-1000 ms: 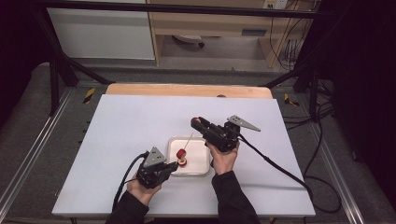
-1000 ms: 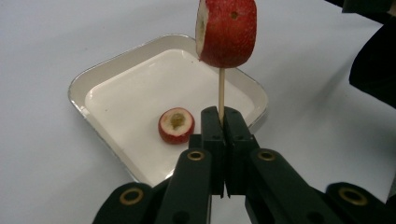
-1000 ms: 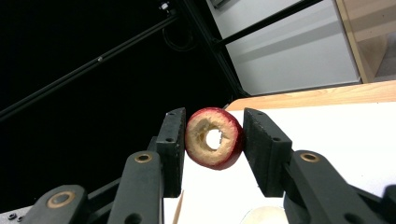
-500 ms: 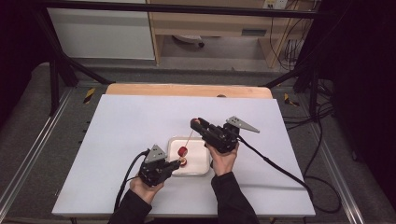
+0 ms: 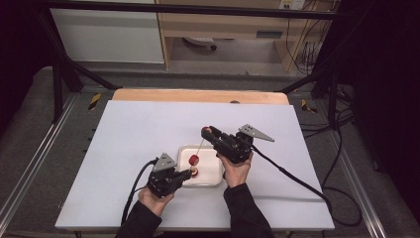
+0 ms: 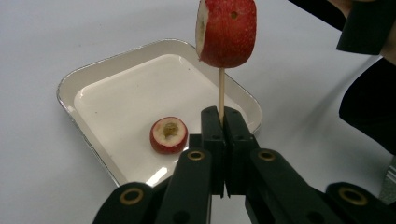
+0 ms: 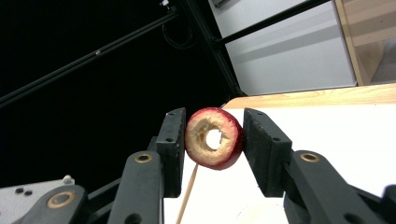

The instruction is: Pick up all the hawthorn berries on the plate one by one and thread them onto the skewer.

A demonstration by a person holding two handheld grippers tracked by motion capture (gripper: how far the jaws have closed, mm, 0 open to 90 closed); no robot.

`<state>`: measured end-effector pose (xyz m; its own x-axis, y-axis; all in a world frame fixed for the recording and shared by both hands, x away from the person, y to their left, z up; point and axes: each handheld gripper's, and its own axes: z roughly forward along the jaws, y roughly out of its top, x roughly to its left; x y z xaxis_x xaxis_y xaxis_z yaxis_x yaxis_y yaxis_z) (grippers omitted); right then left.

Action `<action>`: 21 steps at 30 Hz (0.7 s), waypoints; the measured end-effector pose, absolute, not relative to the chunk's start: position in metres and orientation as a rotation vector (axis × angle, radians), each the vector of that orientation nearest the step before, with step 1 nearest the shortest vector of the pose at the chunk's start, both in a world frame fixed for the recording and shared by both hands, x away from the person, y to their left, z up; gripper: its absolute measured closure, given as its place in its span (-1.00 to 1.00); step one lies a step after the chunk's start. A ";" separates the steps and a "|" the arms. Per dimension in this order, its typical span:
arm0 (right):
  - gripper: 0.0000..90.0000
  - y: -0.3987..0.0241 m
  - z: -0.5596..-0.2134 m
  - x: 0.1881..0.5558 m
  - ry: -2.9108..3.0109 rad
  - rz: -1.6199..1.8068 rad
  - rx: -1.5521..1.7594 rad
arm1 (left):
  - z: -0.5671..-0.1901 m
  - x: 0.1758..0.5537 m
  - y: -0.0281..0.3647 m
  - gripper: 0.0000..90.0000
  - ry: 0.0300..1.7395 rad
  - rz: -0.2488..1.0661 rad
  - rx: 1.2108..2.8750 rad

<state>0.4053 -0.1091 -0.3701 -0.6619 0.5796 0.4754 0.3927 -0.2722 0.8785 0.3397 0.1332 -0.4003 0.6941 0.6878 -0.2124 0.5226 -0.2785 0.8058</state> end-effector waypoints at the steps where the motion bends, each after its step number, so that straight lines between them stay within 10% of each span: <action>1: 0.36 -0.109 -0.371 0.405 1.810 2.065 1.219 | -0.400 0.340 0.133 0.97 0.939 0.207 1.950; 21: 0.36 -0.112 -0.371 0.403 1.841 2.002 1.139 | -0.400 0.344 0.122 0.97 0.984 0.136 1.921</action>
<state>0.4027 -0.1121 -0.3706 -0.6854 0.6085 0.4000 0.3476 -0.2092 0.9140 0.3442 0.1217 -0.3998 0.6711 0.6820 -0.2907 0.5778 -0.2356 0.7814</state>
